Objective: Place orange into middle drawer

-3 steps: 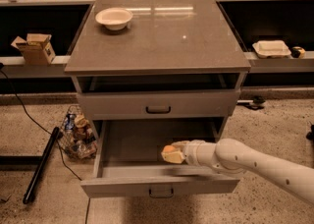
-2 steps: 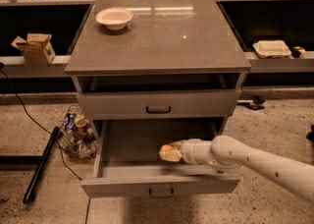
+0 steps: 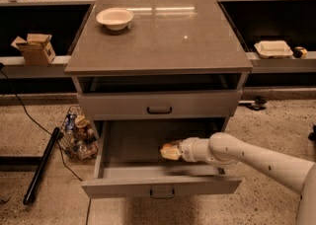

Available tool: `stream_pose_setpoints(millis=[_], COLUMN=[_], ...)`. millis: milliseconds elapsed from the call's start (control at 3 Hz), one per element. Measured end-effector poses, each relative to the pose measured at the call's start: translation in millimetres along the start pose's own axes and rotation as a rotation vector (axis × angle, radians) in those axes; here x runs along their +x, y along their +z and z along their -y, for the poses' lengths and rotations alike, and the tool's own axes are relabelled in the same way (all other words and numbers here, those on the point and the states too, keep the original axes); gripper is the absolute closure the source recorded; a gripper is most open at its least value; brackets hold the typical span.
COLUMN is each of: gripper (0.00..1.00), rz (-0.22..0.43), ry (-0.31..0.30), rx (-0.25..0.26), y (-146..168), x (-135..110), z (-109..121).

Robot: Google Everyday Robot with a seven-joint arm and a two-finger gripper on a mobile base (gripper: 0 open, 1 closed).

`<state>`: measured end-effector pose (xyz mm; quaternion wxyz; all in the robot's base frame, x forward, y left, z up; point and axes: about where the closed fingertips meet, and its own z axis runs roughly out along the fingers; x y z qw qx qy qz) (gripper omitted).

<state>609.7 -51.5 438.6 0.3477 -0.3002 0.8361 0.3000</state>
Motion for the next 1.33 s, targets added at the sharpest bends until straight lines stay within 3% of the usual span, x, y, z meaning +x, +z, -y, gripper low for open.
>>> stream_pose_setpoints(millis=[333, 667, 1000, 1333], gripper=[0.13, 0.0, 0.0, 0.0], rz=[-0.008, -0.013, 0.009, 0.071], ry=[0.01, 0.017, 0.022, 0.042], rx=[-0.007, -0.014, -0.005, 0.01], y=[4, 7, -6, -45], x=[3, 6, 3, -8], z=[3, 6, 12, 24])
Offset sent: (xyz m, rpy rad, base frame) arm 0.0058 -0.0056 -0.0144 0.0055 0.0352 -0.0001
